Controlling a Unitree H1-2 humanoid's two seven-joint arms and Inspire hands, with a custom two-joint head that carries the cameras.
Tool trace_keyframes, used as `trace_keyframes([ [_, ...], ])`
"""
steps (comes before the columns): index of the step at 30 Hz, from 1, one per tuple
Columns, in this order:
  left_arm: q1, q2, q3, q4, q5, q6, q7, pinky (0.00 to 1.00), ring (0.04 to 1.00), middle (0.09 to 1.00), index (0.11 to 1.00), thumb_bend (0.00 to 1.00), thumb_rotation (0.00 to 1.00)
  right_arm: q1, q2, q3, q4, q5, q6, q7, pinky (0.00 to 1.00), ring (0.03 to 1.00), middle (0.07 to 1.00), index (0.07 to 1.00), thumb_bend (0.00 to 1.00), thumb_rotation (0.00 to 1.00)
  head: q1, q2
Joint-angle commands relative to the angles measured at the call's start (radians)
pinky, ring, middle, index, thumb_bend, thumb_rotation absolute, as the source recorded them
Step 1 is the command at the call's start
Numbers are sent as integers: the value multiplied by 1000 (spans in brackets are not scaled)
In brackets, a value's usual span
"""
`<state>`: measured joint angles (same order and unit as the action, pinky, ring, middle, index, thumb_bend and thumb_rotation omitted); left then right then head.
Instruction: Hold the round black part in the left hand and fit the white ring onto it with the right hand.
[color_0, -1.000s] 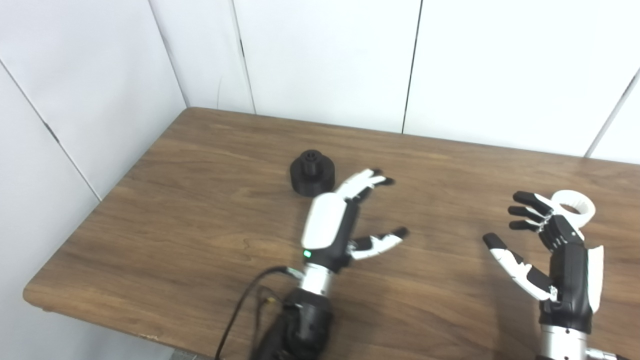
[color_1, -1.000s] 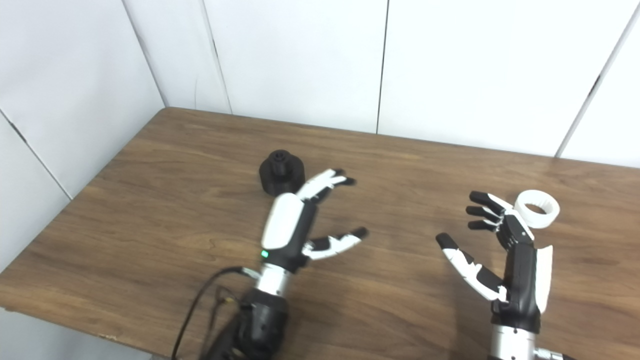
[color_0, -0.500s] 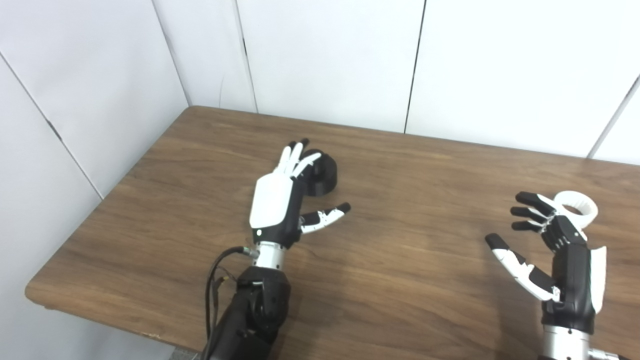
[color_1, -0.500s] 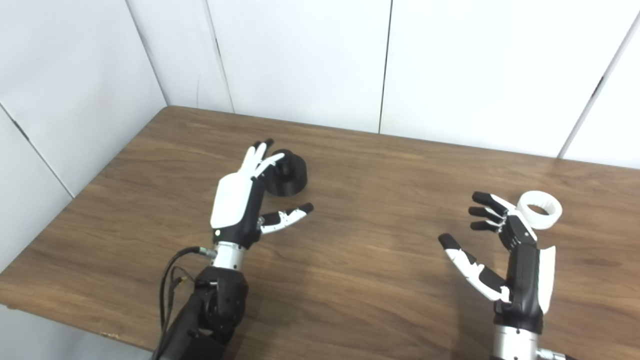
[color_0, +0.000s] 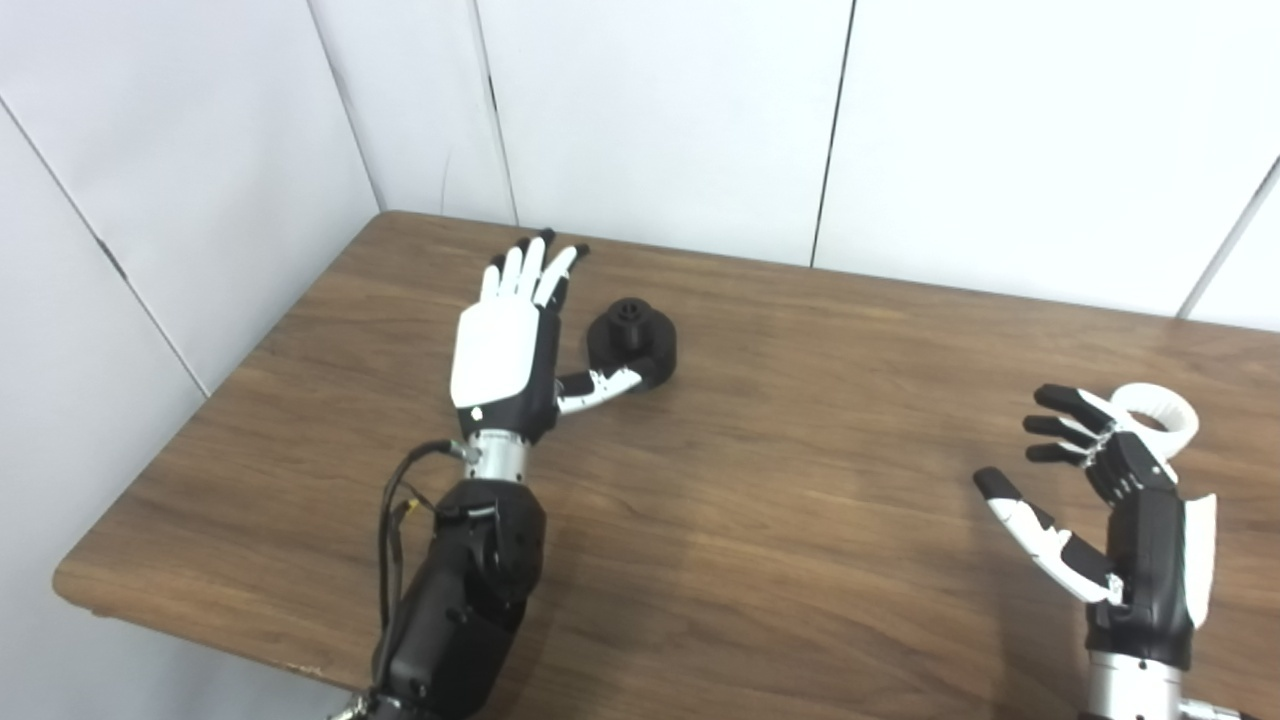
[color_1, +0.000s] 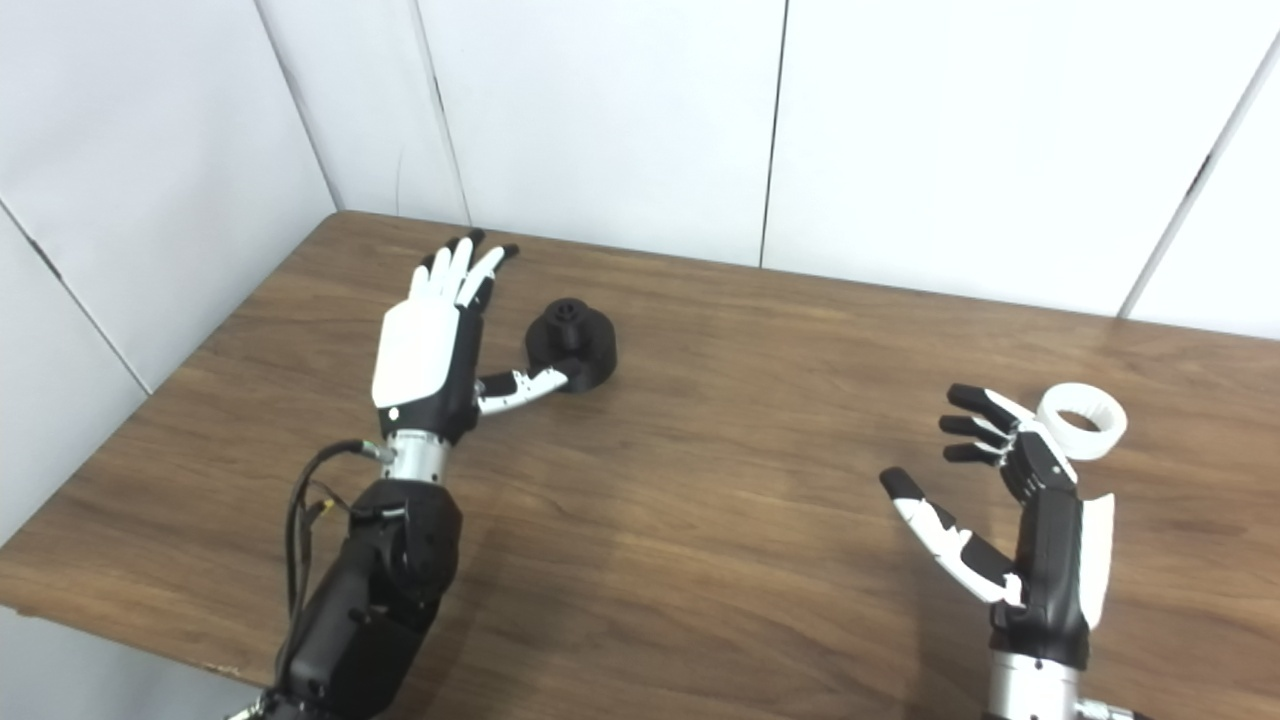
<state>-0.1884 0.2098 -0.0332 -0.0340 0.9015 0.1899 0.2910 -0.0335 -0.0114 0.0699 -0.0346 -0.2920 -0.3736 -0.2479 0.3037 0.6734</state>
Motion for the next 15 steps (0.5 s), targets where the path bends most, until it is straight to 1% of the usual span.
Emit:
trace_keyframes([
  [1,-63,47,10,6,7,26,-23,1000,1000,1000,924,970,525,51,-31,-15,99,-29,-32,-4,538,649,725,699,691,265,0,0],
  [3,-75,66,6,15,15,53,-53,1000,1000,1000,934,995,553,49,-31,-15,102,-31,-35,-6,538,648,725,699,692,271,-1,0],
  [6,-97,99,-12,45,37,94,-98,1000,1000,1000,946,1000,603,51,-29,-15,96,-35,-30,-8,536,647,726,699,692,278,-4,1],
  [10,-121,130,-31,73,31,135,-150,1000,1000,1000,950,1000,620,53,-28,-14,91,-30,-28,-5,537,646,728,702,692,278,-7,1],
  [13,-138,148,-45,95,20,150,-180,1000,1000,1000,942,1000,610,54,-26,-14,86,-38,-26,-8,532,639,725,694,692,270,-10,5],
  [15,-148,158,-56,105,23,168,-209,1000,1000,1000,934,1000,626,57,-25,-14,80,-39,-22,-7,531,636,728,696,689,277,-13,7],
])
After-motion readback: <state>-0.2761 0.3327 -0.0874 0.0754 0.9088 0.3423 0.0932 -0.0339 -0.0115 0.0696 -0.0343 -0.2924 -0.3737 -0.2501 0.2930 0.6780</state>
